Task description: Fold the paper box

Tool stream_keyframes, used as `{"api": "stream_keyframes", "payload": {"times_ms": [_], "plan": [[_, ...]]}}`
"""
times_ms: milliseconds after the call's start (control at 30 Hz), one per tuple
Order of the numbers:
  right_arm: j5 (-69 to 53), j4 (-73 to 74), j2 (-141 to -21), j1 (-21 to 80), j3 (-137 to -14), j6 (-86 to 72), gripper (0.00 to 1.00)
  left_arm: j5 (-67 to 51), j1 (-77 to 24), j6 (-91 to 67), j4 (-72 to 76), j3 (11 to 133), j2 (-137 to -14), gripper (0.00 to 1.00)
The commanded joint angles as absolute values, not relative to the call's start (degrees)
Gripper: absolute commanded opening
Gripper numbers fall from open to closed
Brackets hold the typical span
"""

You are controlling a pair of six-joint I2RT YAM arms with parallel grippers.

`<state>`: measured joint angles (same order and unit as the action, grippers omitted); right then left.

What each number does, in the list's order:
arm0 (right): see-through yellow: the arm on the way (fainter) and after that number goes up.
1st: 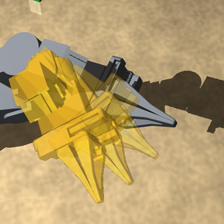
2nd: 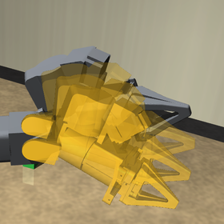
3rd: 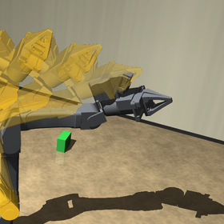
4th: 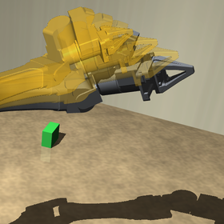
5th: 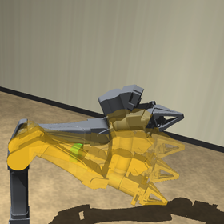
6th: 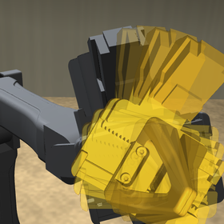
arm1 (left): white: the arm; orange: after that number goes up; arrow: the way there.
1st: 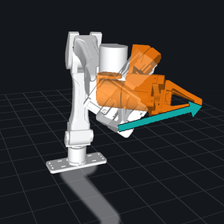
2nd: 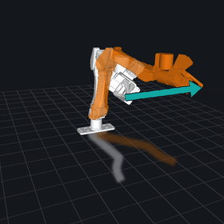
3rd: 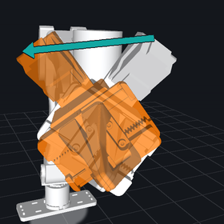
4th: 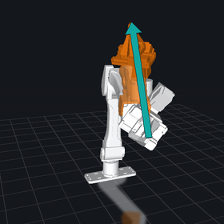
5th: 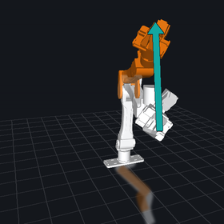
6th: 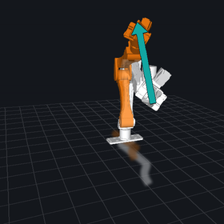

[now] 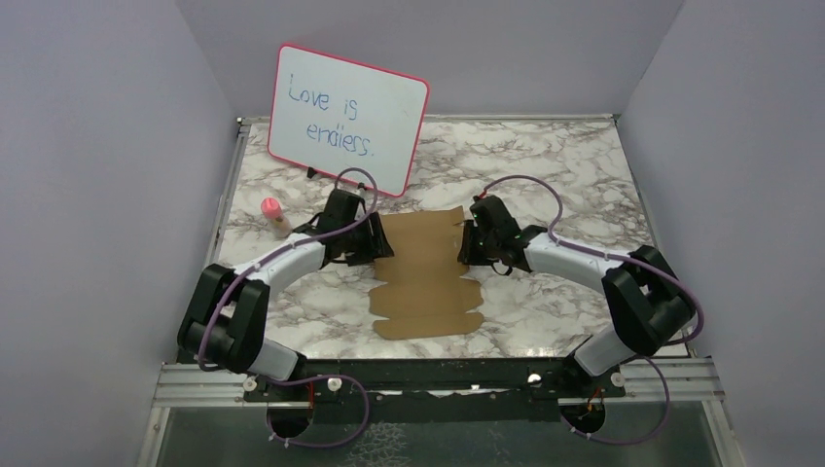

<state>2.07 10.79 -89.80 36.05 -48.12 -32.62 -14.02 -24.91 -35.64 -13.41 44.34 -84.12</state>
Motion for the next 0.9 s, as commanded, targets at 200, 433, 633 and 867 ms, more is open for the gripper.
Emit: {"api": "stream_keyframes", "payload": {"times_ms": [200, 433, 633, 867], "plan": [[3.34, 9.71, -78.7, 29.35, -47.68, -24.69, 0.49, -16.04, -9.0, -28.06, -18.18, 47.95, -76.51, 0.68], [-10.25, 3.7, -79.01, 14.1, -43.35, -24.94, 0.56, -18.61, -3.14, -25.31, -18.72, 49.24, -80.19, 0.72], [-20.09, -4.35, -83.49, 8.72, -40.76, -26.94, 0.59, -22.14, -2.56, -24.46, -18.1, 51.55, -85.57, 0.73], [-24.49, -9.53, -91.34, 7.79, -40.14, -29.33, 0.59, -23.25, -2.61, -24.28, -16.38, 51.71, -90.36, 0.72]]}}
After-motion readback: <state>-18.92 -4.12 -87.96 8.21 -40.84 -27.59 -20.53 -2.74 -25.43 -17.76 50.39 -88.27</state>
